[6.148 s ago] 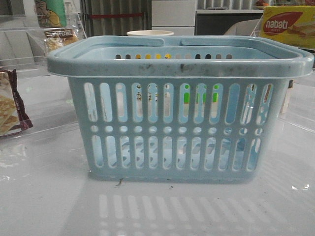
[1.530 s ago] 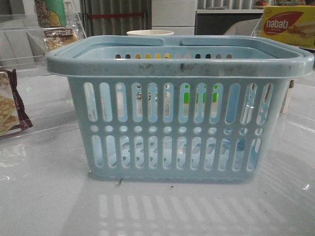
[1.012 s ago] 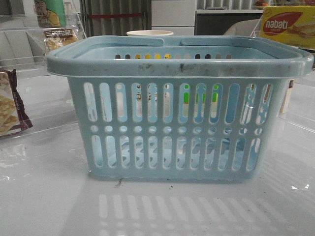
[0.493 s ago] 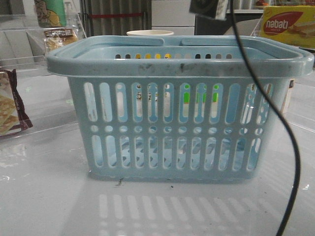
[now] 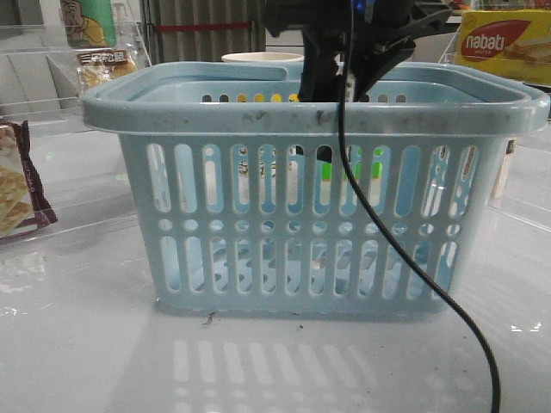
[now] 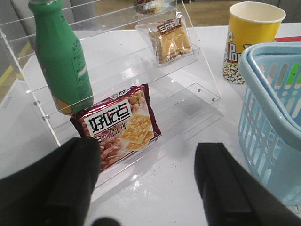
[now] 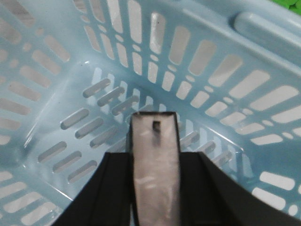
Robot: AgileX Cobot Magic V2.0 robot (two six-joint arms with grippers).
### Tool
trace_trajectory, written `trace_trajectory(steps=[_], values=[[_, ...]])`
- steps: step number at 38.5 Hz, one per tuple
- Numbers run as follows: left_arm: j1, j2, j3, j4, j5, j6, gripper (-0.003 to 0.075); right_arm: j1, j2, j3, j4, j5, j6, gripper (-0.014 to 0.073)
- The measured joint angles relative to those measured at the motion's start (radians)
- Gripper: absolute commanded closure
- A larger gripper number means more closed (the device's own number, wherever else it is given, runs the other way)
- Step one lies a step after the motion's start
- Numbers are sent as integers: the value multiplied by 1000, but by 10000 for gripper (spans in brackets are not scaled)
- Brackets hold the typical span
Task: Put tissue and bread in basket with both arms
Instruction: 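Lower the tissue pack into the blue basket and open the right gripper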
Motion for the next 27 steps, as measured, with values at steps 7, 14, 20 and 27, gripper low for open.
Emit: trace_trajectory(steps=[7,14,20,27], values=[[0,0,0,0,0,0,226,0,11,0,0,-9,0,25],[0,0,0,0,0,0,226,0,-7,0,-12,-13,0,25],[0,0,0,0,0,0,226,0,-114,34,-49,-7,0,25],[0,0,0,0,0,0,226,0,-310,163,-90,-14,0,25]])
